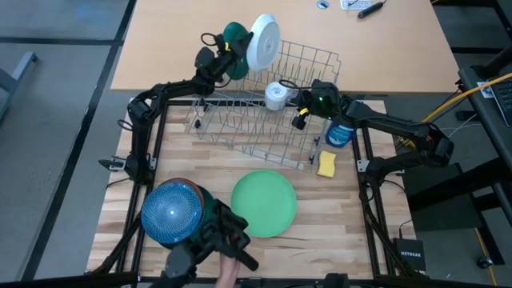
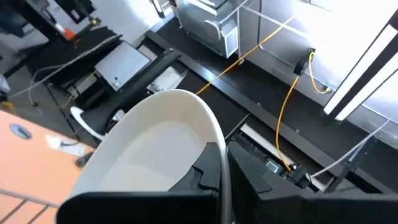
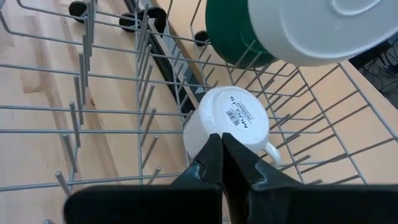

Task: Sort dishes
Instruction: Put the white plate in the dish rack

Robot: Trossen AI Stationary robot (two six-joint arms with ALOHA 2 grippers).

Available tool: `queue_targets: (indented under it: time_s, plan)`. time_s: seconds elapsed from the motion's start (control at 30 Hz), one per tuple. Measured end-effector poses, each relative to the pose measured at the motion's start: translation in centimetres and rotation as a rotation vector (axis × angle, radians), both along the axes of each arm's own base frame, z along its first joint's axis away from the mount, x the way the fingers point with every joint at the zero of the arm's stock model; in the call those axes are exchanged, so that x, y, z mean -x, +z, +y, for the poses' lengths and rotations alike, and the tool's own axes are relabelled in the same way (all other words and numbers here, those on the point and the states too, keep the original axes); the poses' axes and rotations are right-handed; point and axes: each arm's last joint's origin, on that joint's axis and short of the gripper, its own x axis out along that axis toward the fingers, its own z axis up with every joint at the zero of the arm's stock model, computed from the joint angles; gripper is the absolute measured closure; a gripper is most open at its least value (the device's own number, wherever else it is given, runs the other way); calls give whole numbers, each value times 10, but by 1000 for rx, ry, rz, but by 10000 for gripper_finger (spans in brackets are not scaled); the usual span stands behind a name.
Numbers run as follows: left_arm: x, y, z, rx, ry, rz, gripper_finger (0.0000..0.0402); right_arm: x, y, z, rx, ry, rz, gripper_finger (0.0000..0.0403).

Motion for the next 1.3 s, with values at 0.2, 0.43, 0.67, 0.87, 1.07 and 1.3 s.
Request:
queue_targets:
  time_s: [0.2,0.43,0.67,0.87,1.07,1.3]
  plan:
    - [1,-5,5,45,55,36,401,0,0,0,0,0,0,402]
    - [1,-16,10,127,111,128,401,0,0,0,0,1,0,402]
    - [0,-27,13,227,153,203,401,0,0,0,0,1,1,402]
    - [0,-36,14,311,199,254,396,0,0,0,0,1,1,402]
    - [1,-37,14,318,218,266,392,0,0,0,0,1,1,402]
    - [1,-38,14,292,229,302,390,0,0,0,-1,1,1,402]
